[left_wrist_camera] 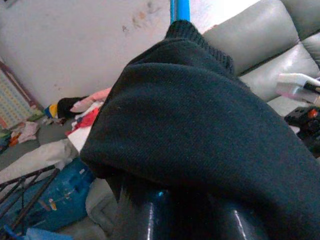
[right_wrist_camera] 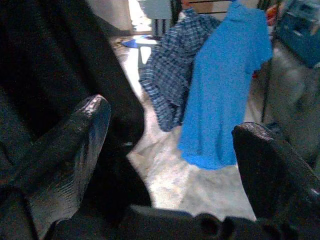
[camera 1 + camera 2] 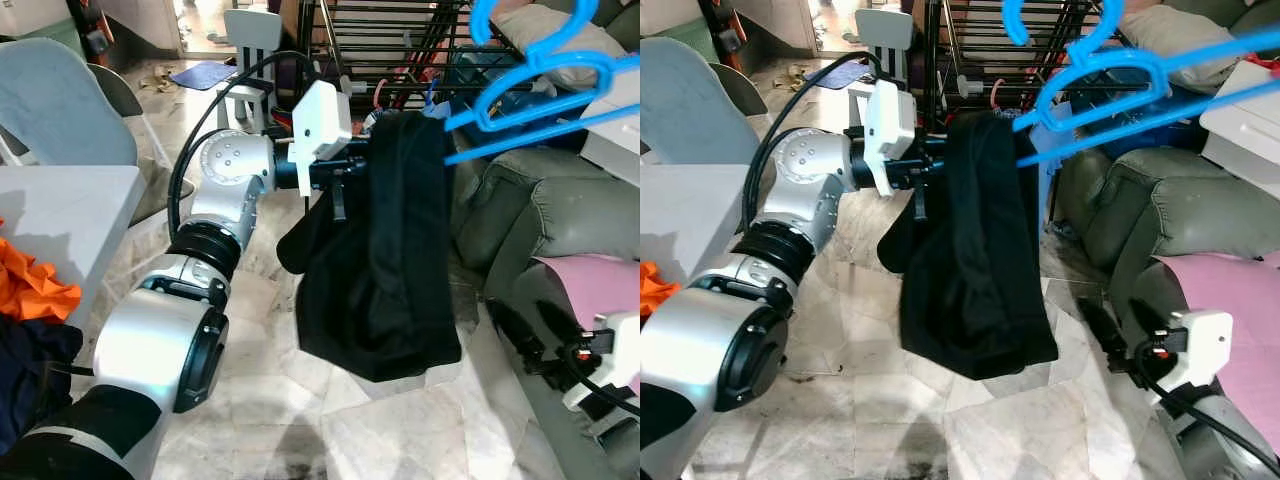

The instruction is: Hang hanger

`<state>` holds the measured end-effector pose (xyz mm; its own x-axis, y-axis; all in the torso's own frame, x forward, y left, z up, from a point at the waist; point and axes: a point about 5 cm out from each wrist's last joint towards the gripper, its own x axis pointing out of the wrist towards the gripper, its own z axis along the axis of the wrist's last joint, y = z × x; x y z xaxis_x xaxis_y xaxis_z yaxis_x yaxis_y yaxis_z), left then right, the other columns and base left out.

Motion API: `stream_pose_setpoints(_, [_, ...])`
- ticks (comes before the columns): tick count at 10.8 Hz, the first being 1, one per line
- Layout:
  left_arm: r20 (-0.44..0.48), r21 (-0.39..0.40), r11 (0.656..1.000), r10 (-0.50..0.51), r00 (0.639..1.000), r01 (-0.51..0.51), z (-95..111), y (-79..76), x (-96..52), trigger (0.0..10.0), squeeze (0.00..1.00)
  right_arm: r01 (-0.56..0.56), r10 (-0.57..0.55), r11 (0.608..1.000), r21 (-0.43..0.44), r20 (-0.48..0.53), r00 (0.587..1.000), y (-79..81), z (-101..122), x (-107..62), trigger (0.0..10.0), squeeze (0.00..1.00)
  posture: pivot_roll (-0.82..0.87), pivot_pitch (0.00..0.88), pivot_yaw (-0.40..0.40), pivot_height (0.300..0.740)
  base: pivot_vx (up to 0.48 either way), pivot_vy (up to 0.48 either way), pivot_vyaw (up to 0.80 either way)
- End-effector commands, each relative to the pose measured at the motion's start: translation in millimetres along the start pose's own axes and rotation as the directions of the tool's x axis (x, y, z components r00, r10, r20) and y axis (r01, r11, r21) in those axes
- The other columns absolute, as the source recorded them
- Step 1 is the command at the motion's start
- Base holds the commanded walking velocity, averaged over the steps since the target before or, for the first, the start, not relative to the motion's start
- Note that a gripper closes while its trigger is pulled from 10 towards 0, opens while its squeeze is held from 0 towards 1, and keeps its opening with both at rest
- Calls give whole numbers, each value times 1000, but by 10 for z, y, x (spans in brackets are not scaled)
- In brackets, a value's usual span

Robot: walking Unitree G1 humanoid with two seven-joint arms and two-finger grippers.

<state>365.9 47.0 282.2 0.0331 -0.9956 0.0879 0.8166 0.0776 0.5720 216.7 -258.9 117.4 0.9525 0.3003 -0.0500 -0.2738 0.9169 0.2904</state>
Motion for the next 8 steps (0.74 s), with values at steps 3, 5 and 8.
stream_pose_setpoints(3, [87, 79, 995, -63, 994, 56, 218, 33, 104, 0, 0, -131, 133, 991, 36, -54, 990, 187, -114, 92, 10000, 1000, 18, 0, -57, 740, 0, 0, 0])
stream_pose_setpoints(5, [147, 81, 992, -107, 983, 96, 313, 21, 149, 0, 0, -139, 141, 989, 48, -54, 989, 191, -133, 151, 10000, 925, 24, 0, -57, 740, 0, 0, 0])
stream_pose_setpoints(8, [176, 88, 990, -123, 977, 109, 361, -6, 197, 0, 0, -151, 154, 987, 50, -56, 987, 232, -158, 205, 10000, 0, 21, 0, -56, 740, 0, 0, 0])
